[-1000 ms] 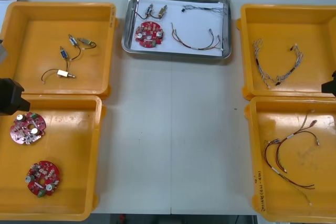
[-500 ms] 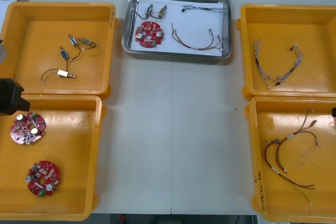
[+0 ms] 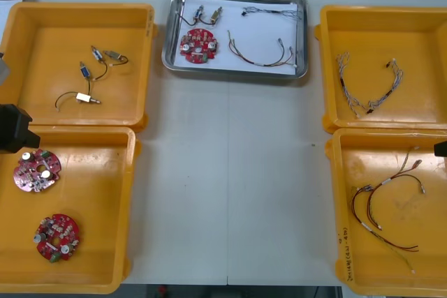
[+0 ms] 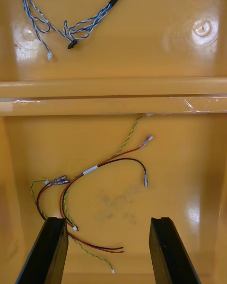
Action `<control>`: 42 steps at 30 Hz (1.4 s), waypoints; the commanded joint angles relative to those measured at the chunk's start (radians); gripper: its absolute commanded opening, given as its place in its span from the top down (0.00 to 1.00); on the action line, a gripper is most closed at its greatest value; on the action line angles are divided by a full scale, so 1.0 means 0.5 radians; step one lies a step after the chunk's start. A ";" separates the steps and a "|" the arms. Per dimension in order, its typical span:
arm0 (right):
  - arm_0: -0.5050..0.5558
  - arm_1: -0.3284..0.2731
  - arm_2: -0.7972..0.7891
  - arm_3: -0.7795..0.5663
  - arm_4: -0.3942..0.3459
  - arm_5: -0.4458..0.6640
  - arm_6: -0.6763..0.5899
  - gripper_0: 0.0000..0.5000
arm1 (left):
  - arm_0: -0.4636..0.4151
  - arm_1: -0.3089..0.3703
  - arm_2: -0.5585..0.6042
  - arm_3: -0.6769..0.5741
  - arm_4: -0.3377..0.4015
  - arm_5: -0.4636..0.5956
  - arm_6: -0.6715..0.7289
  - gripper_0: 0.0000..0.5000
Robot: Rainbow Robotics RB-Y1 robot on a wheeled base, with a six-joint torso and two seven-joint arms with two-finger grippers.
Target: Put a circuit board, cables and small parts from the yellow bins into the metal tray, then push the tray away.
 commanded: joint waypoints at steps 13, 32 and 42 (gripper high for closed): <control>0.035 -0.084 0.024 -0.057 -0.020 0.006 0.083 0.00 | 0.041 0.086 0.065 -0.031 -0.005 0.013 -0.158 0.00; 0.035 -0.084 0.024 -0.057 -0.020 0.006 0.083 0.00 | 0.041 0.086 0.065 -0.031 -0.005 0.013 -0.158 0.00; 0.035 -0.084 0.024 -0.057 -0.020 0.006 0.083 0.00 | 0.041 0.086 0.065 -0.031 -0.005 0.013 -0.158 0.00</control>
